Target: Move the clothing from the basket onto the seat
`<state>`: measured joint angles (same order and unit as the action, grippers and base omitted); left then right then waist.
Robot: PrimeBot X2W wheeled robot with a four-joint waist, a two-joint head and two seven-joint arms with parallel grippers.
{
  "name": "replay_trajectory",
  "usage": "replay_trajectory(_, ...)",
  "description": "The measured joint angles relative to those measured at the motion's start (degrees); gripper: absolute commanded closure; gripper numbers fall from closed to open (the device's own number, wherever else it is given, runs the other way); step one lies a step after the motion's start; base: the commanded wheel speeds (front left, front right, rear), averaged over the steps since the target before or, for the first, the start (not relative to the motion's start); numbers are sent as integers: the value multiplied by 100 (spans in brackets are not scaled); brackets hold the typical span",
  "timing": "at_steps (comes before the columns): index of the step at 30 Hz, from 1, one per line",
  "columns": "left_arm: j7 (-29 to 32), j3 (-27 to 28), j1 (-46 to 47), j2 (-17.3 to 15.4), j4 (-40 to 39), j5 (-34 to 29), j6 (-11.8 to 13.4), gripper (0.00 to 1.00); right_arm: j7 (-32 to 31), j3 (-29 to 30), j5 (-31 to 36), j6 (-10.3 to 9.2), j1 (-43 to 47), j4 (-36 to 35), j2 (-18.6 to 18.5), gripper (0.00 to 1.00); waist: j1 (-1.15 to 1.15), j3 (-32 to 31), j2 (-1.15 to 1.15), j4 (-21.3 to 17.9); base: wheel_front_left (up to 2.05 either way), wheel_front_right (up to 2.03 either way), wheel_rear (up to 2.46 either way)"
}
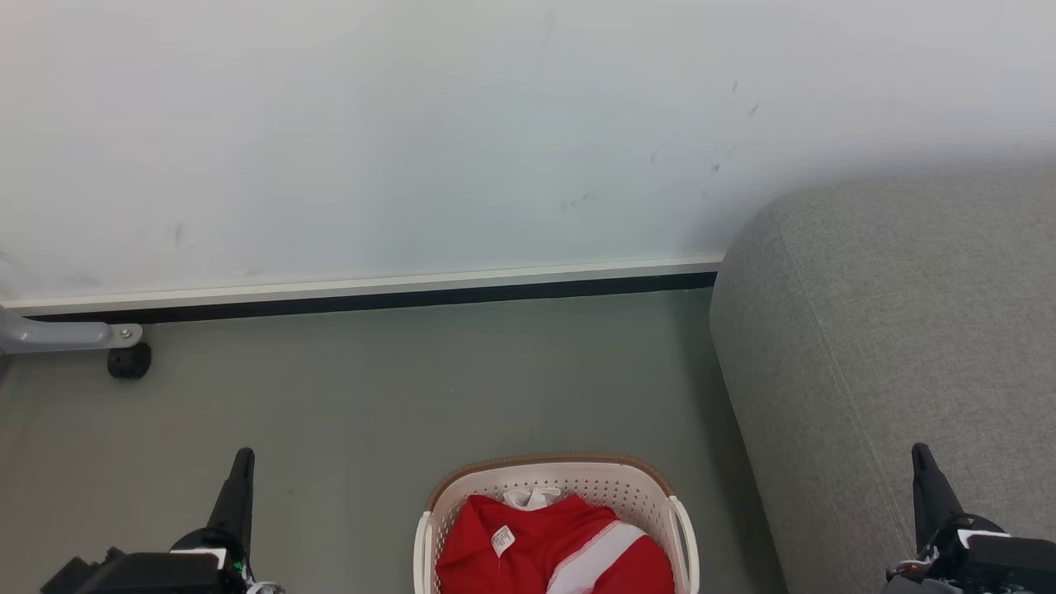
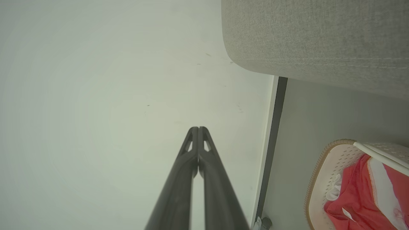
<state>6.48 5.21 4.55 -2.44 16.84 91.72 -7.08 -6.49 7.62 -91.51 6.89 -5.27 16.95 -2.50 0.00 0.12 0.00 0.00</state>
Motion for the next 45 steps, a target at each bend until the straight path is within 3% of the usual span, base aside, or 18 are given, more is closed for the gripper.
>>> replay_trajectory(45, 0, 0, 0, 0, -1, 0, 0, 100, 0, 0, 0, 0, 0, 0, 0, 100, 0, 0, 0, 0, 0, 0, 0)
